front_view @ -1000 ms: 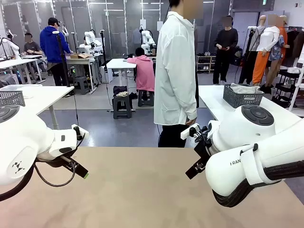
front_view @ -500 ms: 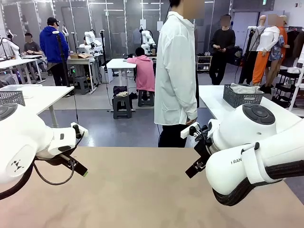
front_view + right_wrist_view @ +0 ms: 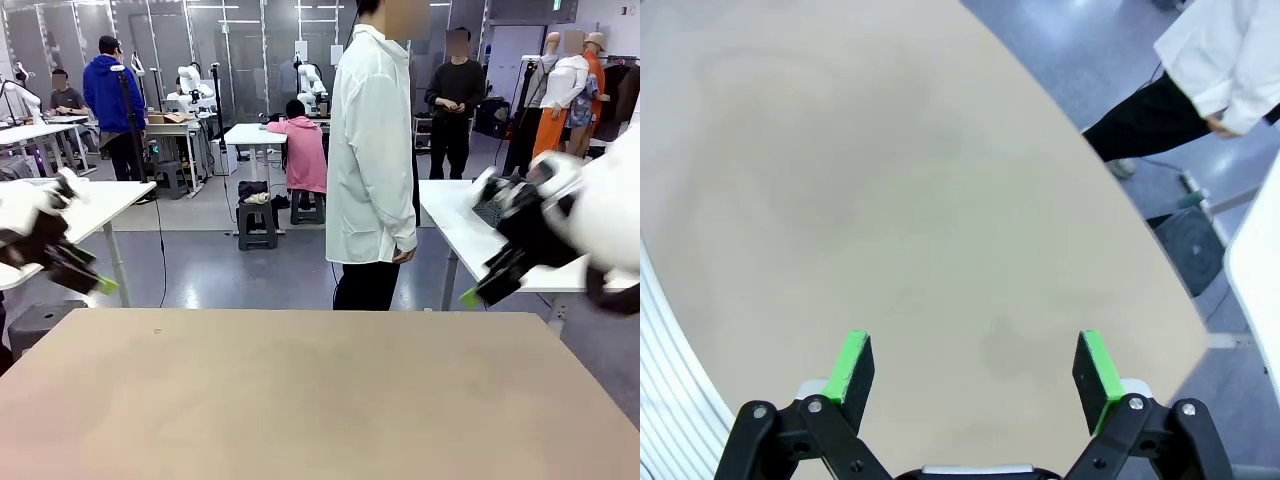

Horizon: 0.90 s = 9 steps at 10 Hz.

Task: Fold the towels and place them in the basket.
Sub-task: When a person lays out a Towel with hook on the table, fold it in half twice.

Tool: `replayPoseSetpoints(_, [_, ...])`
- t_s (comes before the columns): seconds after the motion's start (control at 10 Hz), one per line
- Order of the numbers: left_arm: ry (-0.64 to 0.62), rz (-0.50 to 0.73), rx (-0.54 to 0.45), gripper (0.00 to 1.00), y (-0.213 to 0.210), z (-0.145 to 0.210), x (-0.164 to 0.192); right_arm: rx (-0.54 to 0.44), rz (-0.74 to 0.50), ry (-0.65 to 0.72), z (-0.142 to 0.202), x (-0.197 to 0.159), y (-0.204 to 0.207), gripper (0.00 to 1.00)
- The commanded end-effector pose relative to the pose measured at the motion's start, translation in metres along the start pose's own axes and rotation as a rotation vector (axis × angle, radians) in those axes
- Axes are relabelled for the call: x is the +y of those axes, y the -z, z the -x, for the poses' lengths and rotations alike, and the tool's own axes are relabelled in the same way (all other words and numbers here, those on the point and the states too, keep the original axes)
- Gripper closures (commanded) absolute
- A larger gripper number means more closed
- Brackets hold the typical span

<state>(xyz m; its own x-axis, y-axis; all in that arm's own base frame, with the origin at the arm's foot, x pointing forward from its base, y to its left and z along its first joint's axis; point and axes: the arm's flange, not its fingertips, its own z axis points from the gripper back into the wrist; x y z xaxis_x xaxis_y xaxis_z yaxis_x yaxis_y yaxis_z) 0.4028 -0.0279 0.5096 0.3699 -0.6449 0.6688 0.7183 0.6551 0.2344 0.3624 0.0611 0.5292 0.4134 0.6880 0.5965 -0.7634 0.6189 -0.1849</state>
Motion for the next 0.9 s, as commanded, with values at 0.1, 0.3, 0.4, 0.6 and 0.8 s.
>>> replayPoseSetpoints(0.1, [0.146, 0.021, -0.039, 0.0, -0.076, -0.005, 0.041, -0.08, -0.03, -0.042, 0.005, -0.016, -0.095, 0.0])
replayPoseSetpoints(0.3, [0.214, 0.044, -0.094, 0.0, -0.116, -0.009, 0.056, -0.127, -0.069, -0.061, 0.003, -0.024, -0.141, 0.0])
replayPoseSetpoints(0.4, [0.234, 0.051, -0.108, 0.0, -0.133, -0.011, 0.062, -0.147, -0.104, -0.081, 0.001, -0.026, -0.158, 0.0])
replayPoseSetpoints(0.6, [0.279, 0.096, -0.119, 0.0, -0.159, -0.01, 0.069, -0.172, -0.128, -0.103, 0.0, -0.029, -0.187, 0.0])
replayPoseSetpoints(0.8, [0.312, 0.117, -0.062, 0.0, -0.159, -0.012, 0.061, -0.167, -0.107, -0.128, -0.005, -0.022, -0.187, 0.0])
